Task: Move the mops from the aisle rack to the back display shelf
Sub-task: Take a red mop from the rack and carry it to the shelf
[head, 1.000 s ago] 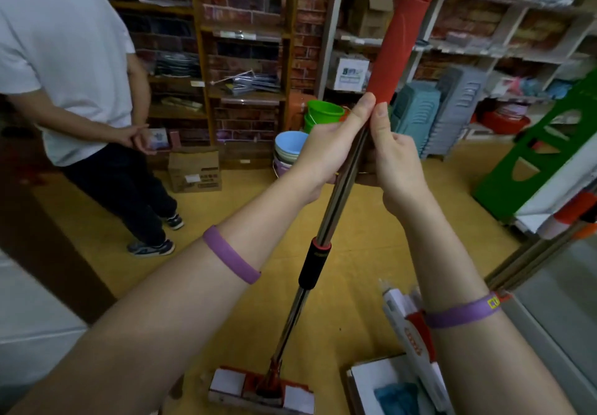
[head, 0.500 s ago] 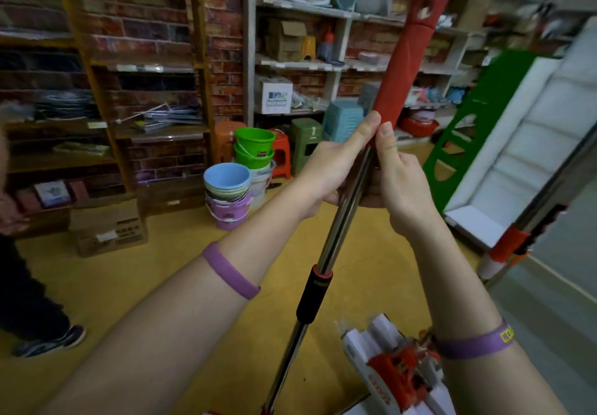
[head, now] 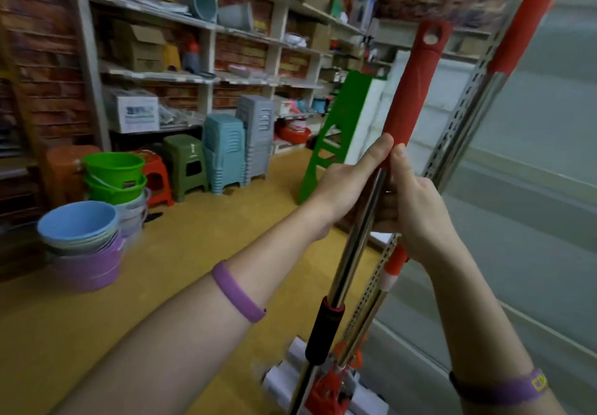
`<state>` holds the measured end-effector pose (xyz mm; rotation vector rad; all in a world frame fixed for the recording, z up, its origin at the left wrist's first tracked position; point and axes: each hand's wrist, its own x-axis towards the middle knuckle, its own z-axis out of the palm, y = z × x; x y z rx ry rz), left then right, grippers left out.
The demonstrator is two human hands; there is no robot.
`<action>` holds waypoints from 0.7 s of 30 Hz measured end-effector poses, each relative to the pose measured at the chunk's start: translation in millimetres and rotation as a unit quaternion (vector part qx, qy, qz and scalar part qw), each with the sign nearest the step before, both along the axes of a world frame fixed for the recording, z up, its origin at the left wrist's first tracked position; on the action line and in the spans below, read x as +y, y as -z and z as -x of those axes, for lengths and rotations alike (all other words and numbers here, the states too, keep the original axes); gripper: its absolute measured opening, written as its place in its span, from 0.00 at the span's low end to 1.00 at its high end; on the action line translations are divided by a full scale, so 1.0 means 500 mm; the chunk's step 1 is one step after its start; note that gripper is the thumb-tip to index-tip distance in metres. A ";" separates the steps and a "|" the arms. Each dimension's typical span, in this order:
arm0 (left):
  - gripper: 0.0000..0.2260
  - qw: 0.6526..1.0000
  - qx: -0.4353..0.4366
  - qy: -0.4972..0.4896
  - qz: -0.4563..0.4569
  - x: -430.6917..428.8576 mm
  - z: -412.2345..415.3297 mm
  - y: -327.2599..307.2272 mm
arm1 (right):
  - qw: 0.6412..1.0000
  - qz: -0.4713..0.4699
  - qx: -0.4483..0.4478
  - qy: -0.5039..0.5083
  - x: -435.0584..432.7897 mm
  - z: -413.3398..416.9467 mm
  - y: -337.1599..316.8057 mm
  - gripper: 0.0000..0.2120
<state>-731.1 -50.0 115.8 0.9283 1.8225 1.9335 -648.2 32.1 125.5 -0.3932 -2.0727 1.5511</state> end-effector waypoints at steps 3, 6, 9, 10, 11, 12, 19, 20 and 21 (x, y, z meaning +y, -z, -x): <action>0.22 0.998 0.008 0.061 -0.017 0.032 0.019 -0.010 | 0.997 -0.021 -0.005 0.072 0.020 0.011 -0.008 0.35; 0.25 0.994 0.002 0.106 -0.004 0.064 0.034 -0.026 | 0.989 -0.035 0.002 0.145 0.031 0.013 -0.021 0.38; 0.35 0.989 -0.005 0.148 0.001 0.091 0.035 -0.038 | 0.981 -0.034 0.008 0.189 0.030 0.005 -0.039 0.34; 0.37 0.988 -0.004 0.155 -0.006 0.097 0.032 -0.042 | 0.980 -0.032 0.011 0.198 0.028 0.001 -0.044 0.34; 0.39 0.987 -0.003 0.160 -0.014 0.102 0.029 -0.047 | 0.978 -0.029 0.015 0.207 0.028 -0.001 -0.049 0.34; 0.41 0.987 -0.003 0.163 -0.019 0.107 0.027 -0.051 | 0.976 -0.029 0.021 0.216 0.028 -0.003 -0.054 0.34; 0.40 0.981 0.018 0.195 -0.001 0.120 0.012 -0.103 | 0.964 -0.061 0.059 0.254 0.045 -0.017 -0.084 0.31; 0.39 0.980 0.020 0.195 -0.003 0.121 0.012 -0.112 | 0.963 -0.062 0.065 0.253 0.048 -0.017 -0.090 0.31; 0.39 0.980 0.023 0.196 -0.007 0.123 0.012 -0.120 | 0.963 -0.063 0.070 0.252 0.052 -0.016 -0.096 0.32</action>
